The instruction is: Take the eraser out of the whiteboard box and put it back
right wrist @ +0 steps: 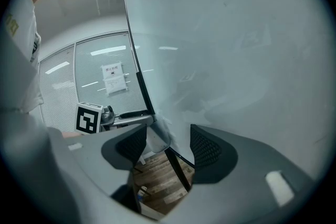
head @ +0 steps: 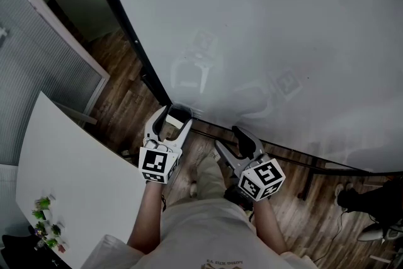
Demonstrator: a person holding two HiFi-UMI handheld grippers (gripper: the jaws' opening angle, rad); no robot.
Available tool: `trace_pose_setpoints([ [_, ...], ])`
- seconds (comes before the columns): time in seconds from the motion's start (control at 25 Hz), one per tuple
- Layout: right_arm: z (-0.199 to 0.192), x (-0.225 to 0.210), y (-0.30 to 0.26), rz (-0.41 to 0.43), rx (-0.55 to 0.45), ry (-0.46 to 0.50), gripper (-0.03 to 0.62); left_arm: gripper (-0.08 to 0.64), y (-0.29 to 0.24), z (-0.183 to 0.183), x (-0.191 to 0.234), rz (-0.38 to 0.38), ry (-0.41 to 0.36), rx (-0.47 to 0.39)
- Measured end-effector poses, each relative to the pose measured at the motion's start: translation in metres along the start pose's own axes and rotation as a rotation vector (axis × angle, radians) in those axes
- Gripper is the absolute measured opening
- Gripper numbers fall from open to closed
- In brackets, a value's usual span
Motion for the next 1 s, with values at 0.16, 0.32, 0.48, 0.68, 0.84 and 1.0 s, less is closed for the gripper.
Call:
trace_pose_setpoints([
  [0.16,0.0,-0.001,0.003,-0.002,-0.005,0.001,0.264,0.301,-0.001,-0.003,0.001,0.0,0.012,0.012],
  [0.32,0.001,-0.002,0.007,-0.006,-0.012,0.003,0.264,0.307,0.001,-0.001,0.0,0.002,0.021,0.002],
  [0.48,0.003,-0.001,0.011,-0.018,-0.017,0.011,0.264,0.307,0.005,0.004,-0.001,0.003,0.029,-0.008],
  [0.68,0.006,-0.002,0.018,-0.033,-0.036,0.024,0.264,0.307,0.012,0.016,-0.004,0.007,0.046,-0.048],
  [0.84,0.012,0.002,0.023,-0.04,-0.05,0.036,0.264,0.307,0.022,0.027,-0.009,0.001,0.037,-0.072],
  [1.0,0.018,0.006,0.032,-0.049,-0.073,0.052,0.255,0.279,0.035,0.037,-0.019,-0.001,0.027,-0.11],
])
Point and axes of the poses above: the fingertips, and each gripper's own axes: y backward along the fingers, x to its left, z out of its top, the point moved 2 cm from there along y, backward along the fingers, and after that the axes turned 7 degrees about y, right-handed, at the moved point
